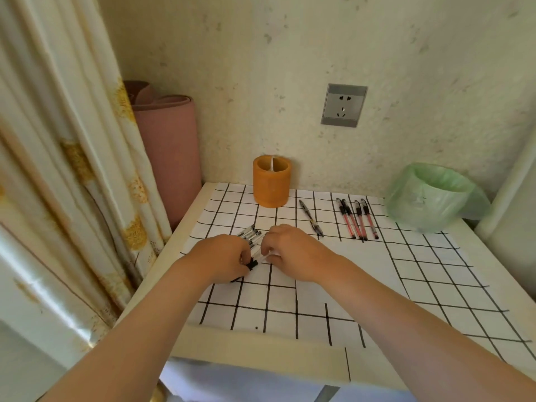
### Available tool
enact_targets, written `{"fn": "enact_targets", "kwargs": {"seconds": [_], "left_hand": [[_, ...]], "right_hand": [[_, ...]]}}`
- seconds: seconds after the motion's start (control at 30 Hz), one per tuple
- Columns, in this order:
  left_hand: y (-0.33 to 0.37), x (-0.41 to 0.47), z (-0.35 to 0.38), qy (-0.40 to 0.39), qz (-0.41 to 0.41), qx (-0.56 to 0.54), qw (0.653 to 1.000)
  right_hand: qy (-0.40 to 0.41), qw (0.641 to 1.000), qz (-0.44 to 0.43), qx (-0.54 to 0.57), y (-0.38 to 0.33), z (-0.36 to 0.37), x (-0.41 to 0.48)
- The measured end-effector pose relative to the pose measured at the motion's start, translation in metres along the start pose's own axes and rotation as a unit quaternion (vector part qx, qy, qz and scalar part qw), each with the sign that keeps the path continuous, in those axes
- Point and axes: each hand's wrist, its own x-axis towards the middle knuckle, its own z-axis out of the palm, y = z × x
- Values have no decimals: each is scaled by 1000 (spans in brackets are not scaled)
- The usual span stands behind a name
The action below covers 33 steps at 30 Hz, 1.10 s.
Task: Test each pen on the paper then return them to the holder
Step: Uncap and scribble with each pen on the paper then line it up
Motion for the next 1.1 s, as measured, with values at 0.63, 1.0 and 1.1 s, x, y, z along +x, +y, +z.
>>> {"fn": "enact_targets", "kwargs": {"seconds": [0.63,1.0,1.1], "left_hand": [[41,11,-17,152,75,-274,947],[58,27,-19,109,101,-291,945],[61,32,-17,107,110,-284,946]], "right_hand": [[65,997,41,1,12,-42,-39],[72,996,60,6,27,-40,-46],[97,993,65,-30,32,-38,-49]]}}
